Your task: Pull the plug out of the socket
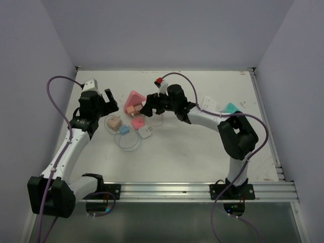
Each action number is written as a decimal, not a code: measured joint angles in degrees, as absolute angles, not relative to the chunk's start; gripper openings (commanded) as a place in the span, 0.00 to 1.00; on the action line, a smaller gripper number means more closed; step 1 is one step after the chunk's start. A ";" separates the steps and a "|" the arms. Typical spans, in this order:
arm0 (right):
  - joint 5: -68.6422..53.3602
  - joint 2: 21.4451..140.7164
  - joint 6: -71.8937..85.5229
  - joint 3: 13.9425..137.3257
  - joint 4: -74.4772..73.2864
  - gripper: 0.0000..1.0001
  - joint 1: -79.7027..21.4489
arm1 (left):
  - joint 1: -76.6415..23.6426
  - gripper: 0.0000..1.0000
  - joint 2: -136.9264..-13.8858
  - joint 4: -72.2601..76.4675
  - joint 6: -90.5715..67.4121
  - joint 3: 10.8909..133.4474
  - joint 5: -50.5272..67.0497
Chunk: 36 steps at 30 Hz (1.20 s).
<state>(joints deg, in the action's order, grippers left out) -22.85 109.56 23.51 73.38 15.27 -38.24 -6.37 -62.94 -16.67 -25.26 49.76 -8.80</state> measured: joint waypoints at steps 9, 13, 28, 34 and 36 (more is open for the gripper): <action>-17.15 101.10 20.88 66.13 13.28 0.90 -36.71 | -6.37 1.00 -72.71 -14.90 -23.73 52.45 -1.54; -17.17 96.38 20.62 61.78 13.17 0.90 -36.69 | -6.39 1.00 -80.68 -12.40 -18.20 57.12 2.72; -19.70 83.24 21.12 50.85 11.97 0.90 -36.69 | -6.39 0.99 -99.00 -8.93 9.80 70.54 21.02; -20.38 80.84 21.63 48.88 11.70 0.90 -36.69 | -6.39 0.93 -105.86 -12.71 13.45 74.85 26.09; -20.45 80.84 21.85 48.36 11.55 0.90 -36.69 | -6.39 0.92 -107.20 -13.76 14.15 75.46 27.11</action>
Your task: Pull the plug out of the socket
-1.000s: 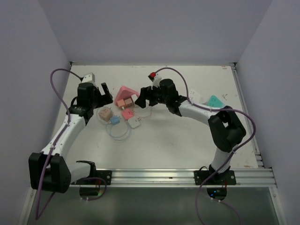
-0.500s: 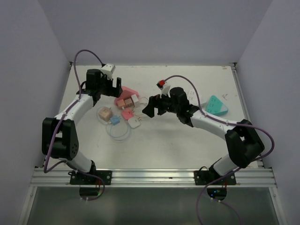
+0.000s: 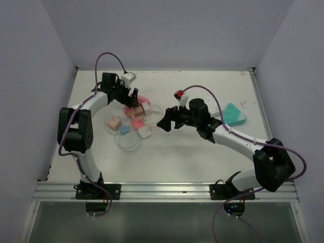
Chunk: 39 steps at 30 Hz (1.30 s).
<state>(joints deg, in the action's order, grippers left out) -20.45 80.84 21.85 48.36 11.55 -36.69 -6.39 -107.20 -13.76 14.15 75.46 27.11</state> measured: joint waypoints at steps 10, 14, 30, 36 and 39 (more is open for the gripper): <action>-20.73 81.01 22.96 48.16 11.57 0.89 -36.69 | -6.46 0.76 -112.64 -15.11 13.74 76.84 30.76; -20.73 81.01 22.98 48.16 11.53 0.89 -36.69 | -7.09 0.58 -112.71 -14.35 12.40 77.03 30.79; -18.83 77.08 23.09 45.25 9.45 0.89 -36.69 | -12.97 0.00 -108.53 -7.90 -5.08 72.34 26.48; -14.13 74.63 24.05 45.32 7.18 0.86 -36.69 | -17.69 0.00 -100.36 -7.75 -12.05 69.63 20.51; -11.81 74.54 26.68 45.32 6.48 0.83 -36.69 | -19.68 0.00 -95.07 -7.31 -16.53 67.90 18.26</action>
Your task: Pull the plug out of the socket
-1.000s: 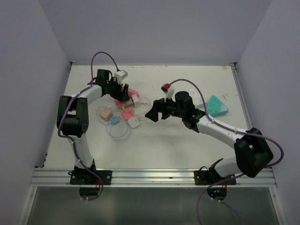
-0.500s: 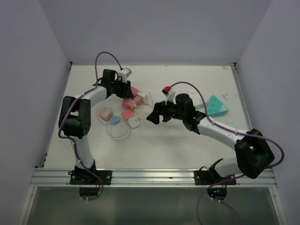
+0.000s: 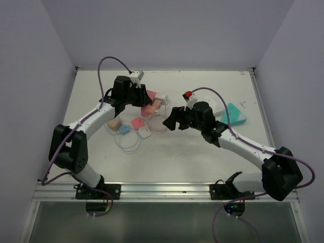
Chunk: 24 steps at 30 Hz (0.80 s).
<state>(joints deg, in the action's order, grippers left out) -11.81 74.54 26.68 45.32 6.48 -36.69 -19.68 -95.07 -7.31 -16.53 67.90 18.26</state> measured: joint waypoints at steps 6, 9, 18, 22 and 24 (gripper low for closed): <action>-7.40 73.89 35.24 45.32 6.48 0.77 -37.39 | -21.21 0.00 -84.68 -6.81 -23.64 62.24 11.88; -5.45 73.69 39.13 45.32 7.16 0.76 -38.87 | -22.63 0.00 -80.88 -6.74 -25.12 59.09 7.18; -3.60 77.62 47.44 48.88 8.71 0.76 -44.38 | -25.58 0.00 -73.78 -5.39 -26.26 52.45 -0.97; -2.85 80.36 50.09 50.48 10.33 0.75 -46.26 | -25.80 0.00 -73.58 -4.47 -26.22 51.83 -1.87; -2.42 82.17 51.05 51.55 10.79 0.75 -46.61 | -25.96 0.00 -73.58 -4.40 -26.20 51.79 -2.15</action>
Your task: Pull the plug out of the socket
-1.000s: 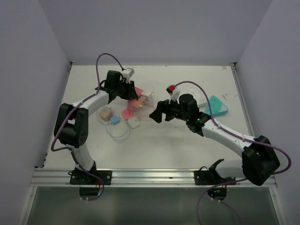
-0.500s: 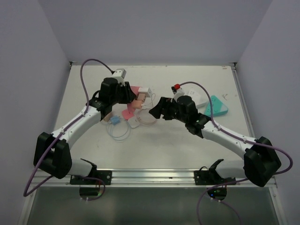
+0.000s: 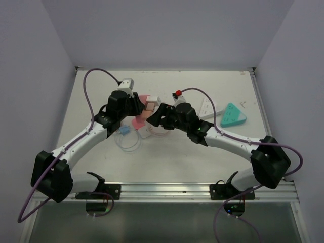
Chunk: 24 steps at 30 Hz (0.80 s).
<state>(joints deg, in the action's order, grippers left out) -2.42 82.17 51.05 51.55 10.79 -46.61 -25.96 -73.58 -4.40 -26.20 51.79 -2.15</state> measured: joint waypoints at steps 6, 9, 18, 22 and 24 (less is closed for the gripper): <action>-0.67 86.74 53.17 53.56 12.75 0.72 -47.20 | -26.06 0.00 -72.55 -4.36 -26.04 51.62 -2.90; -0.40 88.68 54.04 53.98 14.09 0.71 -47.31 | -26.06 0.00 -71.46 -4.12 -25.98 51.62 -3.07; 0.58 91.24 55.42 56.38 17.91 0.66 -48.01 | -26.06 0.00 -71.11 -3.70 -25.96 51.44 -3.25; 0.78 91.79 55.55 57.23 18.87 0.57 -47.99 | -26.06 0.00 -71.11 -3.51 -25.96 50.83 -3.20; 1.06 92.25 55.75 57.30 19.11 0.47 -47.99 | -26.06 0.00 -71.11 -3.46 -25.96 50.72 -3.22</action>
<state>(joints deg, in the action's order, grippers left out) 1.06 92.25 55.75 57.30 19.11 -47.99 -26.06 -71.11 -3.46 -25.96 50.72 -3.22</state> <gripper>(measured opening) 0.560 0.385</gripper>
